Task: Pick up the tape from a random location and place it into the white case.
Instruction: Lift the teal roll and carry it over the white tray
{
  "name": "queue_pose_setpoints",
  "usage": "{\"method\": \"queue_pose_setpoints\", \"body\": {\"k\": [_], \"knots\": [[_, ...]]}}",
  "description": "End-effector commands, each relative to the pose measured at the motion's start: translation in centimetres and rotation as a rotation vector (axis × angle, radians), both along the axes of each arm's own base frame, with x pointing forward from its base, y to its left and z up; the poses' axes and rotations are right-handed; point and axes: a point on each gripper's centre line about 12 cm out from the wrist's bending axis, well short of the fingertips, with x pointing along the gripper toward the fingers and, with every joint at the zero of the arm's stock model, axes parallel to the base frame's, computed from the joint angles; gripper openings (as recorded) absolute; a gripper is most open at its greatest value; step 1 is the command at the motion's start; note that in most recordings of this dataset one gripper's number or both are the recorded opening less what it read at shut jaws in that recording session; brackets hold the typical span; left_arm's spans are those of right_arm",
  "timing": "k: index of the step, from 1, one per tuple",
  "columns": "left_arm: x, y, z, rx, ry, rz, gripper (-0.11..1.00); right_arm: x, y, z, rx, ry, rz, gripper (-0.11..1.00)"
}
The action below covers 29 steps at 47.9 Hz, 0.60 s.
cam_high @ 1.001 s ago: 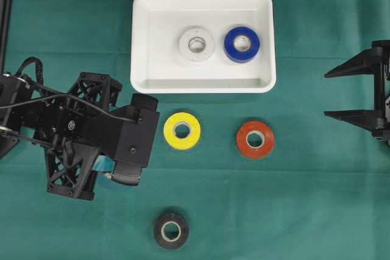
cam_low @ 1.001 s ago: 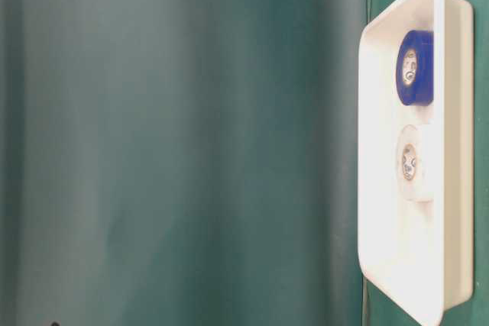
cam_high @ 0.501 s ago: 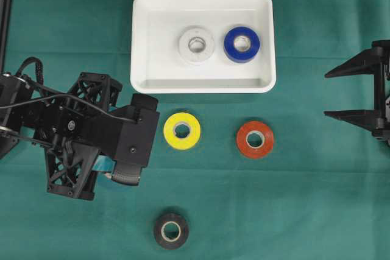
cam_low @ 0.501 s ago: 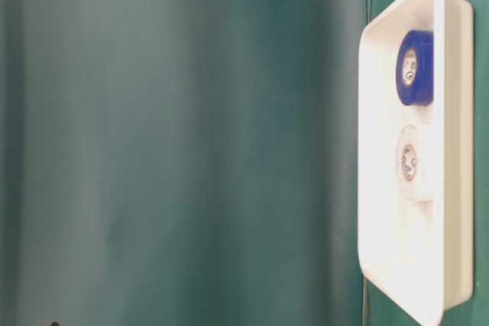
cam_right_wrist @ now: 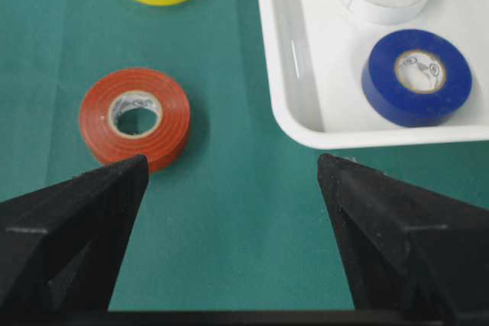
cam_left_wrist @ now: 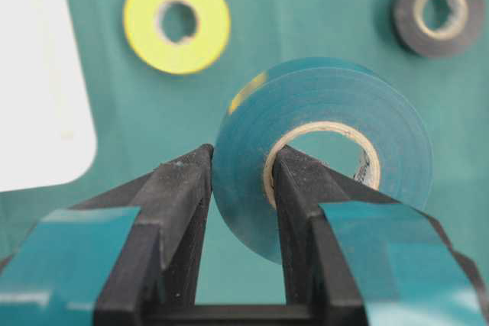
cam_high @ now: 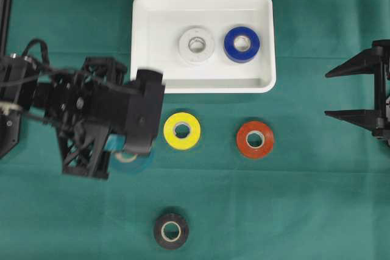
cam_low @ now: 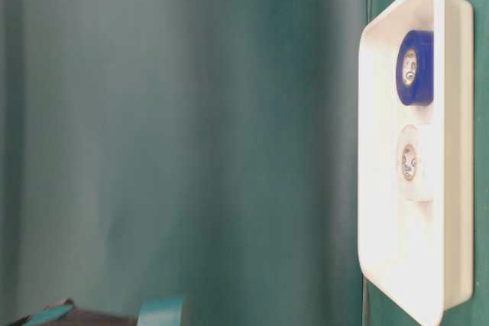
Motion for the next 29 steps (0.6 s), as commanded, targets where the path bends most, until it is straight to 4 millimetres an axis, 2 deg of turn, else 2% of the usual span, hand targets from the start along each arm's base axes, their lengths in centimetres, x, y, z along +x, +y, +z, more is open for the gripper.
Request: {"method": "queue_pose_setpoints", "body": {"k": [1, 13, 29], "knots": [[0.2, 1.4, 0.7, 0.001, -0.031, 0.038, 0.19, 0.4, 0.0, 1.0, -0.005, -0.021, 0.003, 0.87], [0.8, 5.9, -0.1, 0.006, -0.037, 0.163, 0.19, 0.3, 0.0, 0.9, -0.005, -0.009, 0.001, 0.87], [0.2, 11.2, -0.6, 0.024, -0.032, 0.289, 0.19, 0.3, 0.0, 0.9, -0.005, -0.008, 0.000, 0.87]]}}
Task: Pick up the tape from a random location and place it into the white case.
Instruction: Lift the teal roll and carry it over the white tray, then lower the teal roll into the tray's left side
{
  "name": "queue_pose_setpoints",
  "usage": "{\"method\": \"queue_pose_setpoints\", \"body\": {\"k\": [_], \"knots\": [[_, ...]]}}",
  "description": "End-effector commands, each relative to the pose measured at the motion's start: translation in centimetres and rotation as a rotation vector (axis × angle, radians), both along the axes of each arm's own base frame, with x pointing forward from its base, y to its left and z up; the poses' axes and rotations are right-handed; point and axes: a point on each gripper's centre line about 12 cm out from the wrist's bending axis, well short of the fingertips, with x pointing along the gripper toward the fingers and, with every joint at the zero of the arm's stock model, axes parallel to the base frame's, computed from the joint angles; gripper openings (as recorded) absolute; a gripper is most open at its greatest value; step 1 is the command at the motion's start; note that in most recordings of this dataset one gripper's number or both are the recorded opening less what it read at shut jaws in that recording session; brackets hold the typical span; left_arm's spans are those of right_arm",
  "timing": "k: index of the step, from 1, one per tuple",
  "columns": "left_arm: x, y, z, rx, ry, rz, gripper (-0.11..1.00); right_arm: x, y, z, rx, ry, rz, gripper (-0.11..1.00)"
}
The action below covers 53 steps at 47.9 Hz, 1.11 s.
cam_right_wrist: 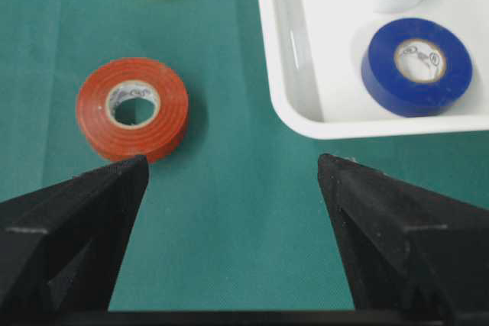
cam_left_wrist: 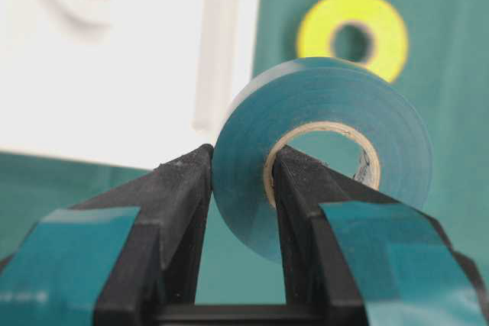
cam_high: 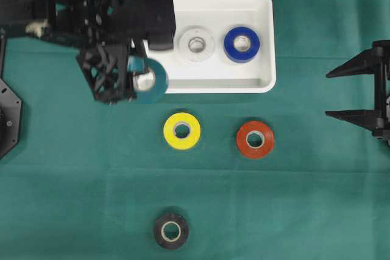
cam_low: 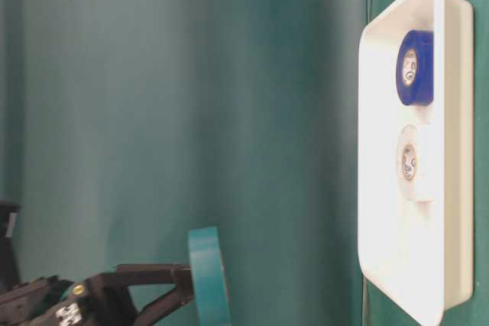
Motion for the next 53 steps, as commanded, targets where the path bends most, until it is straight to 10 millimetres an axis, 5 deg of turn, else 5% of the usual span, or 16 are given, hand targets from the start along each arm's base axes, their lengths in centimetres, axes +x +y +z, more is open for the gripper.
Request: {"method": "queue_pose_setpoints", "body": {"k": [1, 26, 53], "knots": [[-0.2, 1.2, 0.8, 0.010, -0.029, 0.032, 0.19, 0.4, 0.0, 1.1, -0.006, -0.029, 0.002, 0.87], [-1.1, 5.8, 0.8, 0.027, -0.035, 0.141, 0.19, 0.4, 0.0, 1.0, -0.005, -0.026, 0.002, 0.87], [2.0, 7.4, 1.0, 0.055, -0.058, 0.115, 0.19, 0.4, 0.0, 1.0, -0.005, -0.024, 0.002, 0.87]]}}
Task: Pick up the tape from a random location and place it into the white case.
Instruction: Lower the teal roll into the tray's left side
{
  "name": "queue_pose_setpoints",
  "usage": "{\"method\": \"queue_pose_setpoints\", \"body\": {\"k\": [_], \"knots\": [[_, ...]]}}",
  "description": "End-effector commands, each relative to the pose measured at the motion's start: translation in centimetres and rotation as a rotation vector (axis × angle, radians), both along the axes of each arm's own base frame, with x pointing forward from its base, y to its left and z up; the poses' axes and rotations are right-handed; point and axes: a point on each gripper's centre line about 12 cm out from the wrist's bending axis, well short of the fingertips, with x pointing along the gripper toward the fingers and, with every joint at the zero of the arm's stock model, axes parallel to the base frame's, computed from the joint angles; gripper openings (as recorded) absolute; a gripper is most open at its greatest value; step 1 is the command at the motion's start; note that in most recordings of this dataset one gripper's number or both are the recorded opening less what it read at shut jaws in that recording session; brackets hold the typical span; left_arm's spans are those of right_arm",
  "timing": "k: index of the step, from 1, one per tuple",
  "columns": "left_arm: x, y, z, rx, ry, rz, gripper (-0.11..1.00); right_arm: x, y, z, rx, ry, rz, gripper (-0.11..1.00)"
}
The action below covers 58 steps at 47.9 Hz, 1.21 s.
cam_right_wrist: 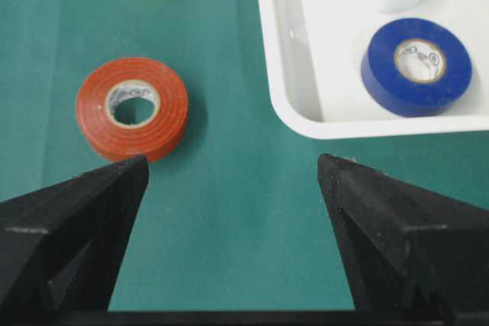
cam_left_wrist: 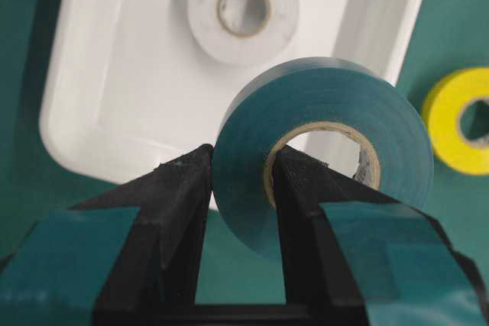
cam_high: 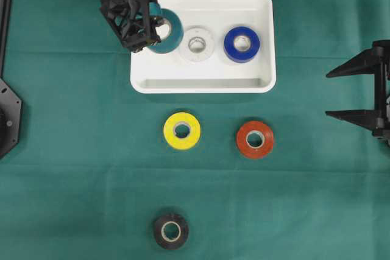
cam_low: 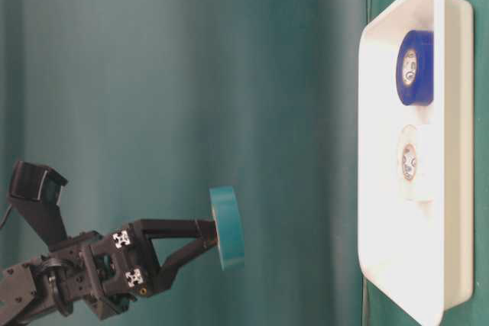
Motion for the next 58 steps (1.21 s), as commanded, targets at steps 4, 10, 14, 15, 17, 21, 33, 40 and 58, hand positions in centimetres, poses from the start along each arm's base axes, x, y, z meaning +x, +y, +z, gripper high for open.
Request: {"method": "queue_pose_setpoints", "body": {"k": [4, 10, 14, 15, 17, 21, 33, 40, 58], "knots": [[-0.24, 0.56, 1.53, 0.014, -0.039, 0.018, 0.19, 0.42, 0.01, 1.05, -0.003, -0.027, 0.003, 0.87], [-0.37, 0.51, 1.41, 0.012, -0.035, 0.019, 0.19, 0.42, 0.01, 1.04, -0.003, -0.026, 0.002, 0.87], [-0.43, 0.48, 1.33, 0.011, -0.029, 0.018, 0.19, 0.42, 0.01, 1.04, -0.003, -0.026, 0.002, 0.87], [-0.43, 0.48, 1.33, 0.011, -0.029, 0.018, 0.19, 0.44, 0.01, 1.02, -0.003, -0.026, 0.003, 0.87], [-0.46, 0.47, 1.39, 0.011, -0.030, 0.018, 0.19, 0.44, 0.01, 1.02, -0.003, -0.026, 0.003, 0.87], [-0.43, 0.48, 1.33, 0.011, -0.029, 0.018, 0.19, 0.42, 0.01, 1.05, -0.003, -0.027, 0.003, 0.87], [-0.43, 0.48, 1.33, 0.010, -0.029, 0.019, 0.19, 0.44, 0.01, 1.02, -0.003, -0.026, 0.003, 0.87], [-0.43, 0.48, 1.33, 0.010, -0.029, 0.019, 0.19, 0.44, 0.01, 1.02, -0.004, -0.026, 0.003, 0.87], [-0.43, 0.48, 1.33, 0.011, -0.029, 0.018, 0.19, 0.43, 0.04, 1.01, -0.004, -0.024, 0.005, 0.87]]}}
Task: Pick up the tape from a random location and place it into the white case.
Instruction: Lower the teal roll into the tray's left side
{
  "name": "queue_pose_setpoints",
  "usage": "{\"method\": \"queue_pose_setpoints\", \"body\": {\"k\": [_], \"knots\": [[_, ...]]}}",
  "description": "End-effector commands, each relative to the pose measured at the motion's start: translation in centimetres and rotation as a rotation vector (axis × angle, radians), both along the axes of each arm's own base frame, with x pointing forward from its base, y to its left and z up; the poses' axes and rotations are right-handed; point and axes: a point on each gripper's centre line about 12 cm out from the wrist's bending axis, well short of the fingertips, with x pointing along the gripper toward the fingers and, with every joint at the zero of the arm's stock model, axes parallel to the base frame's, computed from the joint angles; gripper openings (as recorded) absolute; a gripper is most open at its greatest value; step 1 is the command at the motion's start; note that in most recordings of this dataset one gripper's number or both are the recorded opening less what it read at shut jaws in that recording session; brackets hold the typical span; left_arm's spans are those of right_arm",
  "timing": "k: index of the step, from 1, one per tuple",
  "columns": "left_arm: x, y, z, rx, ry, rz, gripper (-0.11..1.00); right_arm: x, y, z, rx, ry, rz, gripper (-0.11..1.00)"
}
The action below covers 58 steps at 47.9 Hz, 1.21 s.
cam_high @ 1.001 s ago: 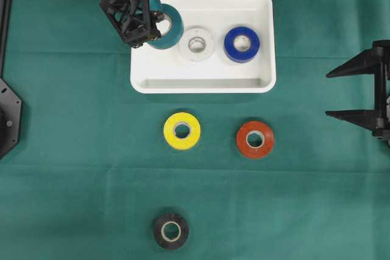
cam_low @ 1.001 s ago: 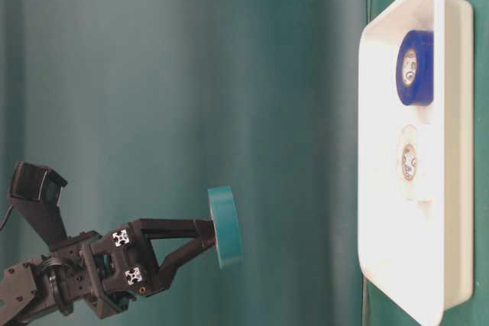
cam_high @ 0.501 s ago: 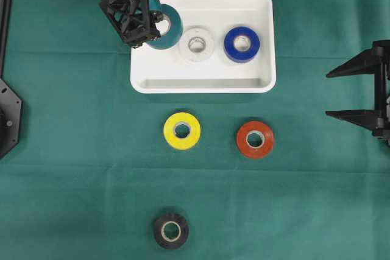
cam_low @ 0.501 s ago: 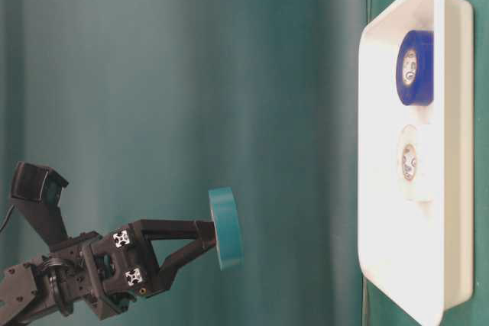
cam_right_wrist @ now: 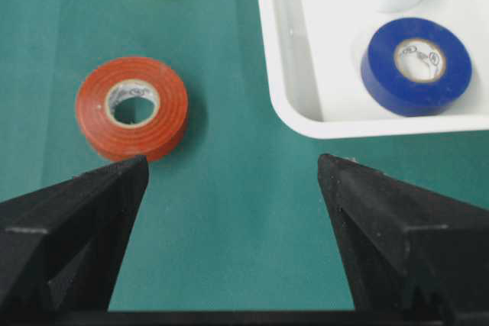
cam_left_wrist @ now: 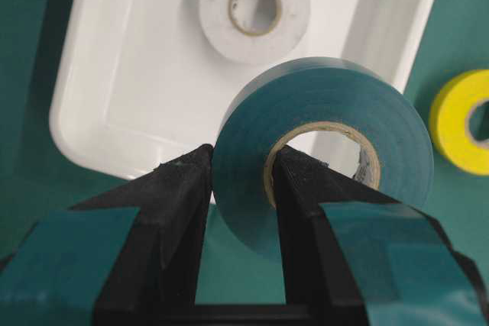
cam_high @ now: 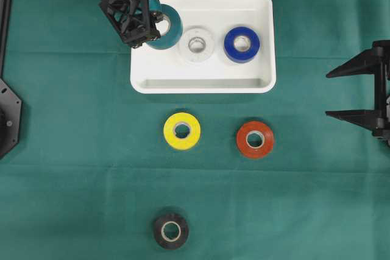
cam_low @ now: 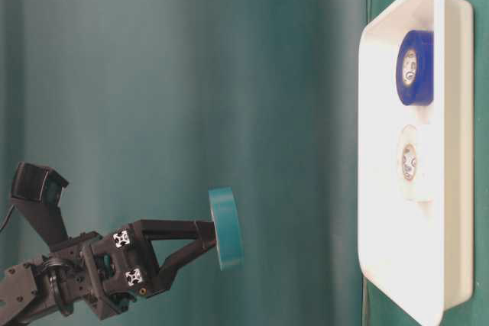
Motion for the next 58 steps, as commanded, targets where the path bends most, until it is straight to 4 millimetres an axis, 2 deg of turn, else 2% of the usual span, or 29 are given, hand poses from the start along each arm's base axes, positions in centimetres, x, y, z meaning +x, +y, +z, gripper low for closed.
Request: {"method": "queue_pose_setpoints", "body": {"k": [1, 14, 26, 35, 42, 48, 58], "knots": [[-0.2, 0.1, 1.4, 0.015, -0.038, 0.004, 0.19, 0.4, 0.0, 0.9, -0.002, -0.021, 0.002, 0.87], [-0.1, 0.2, 0.0, 0.011, -0.025, 0.005, 0.19, 0.4, 0.0, 0.9, -0.004, -0.021, 0.005, 0.87], [0.2, 1.3, -4.6, -0.003, 0.007, 0.028, 0.19, 0.4, 0.0, 0.9, -0.004, -0.021, 0.003, 0.87], [0.5, 2.4, -9.8, -0.024, 0.055, 0.046, 0.19, 0.4, 0.0, 1.0, -0.002, -0.023, 0.002, 0.87], [0.7, 2.9, -12.6, -0.023, 0.059, 0.049, 0.19, 0.4, 0.0, 0.9, -0.004, -0.020, 0.003, 0.87], [0.9, 3.1, -14.2, -0.013, 0.060, 0.026, 0.19, 0.4, 0.0, 0.9, -0.004, -0.021, 0.003, 0.87], [0.7, 3.4, -15.2, -0.018, 0.073, 0.031, 0.19, 0.4, 0.0, 0.9, -0.004, -0.021, 0.003, 0.87]]}}
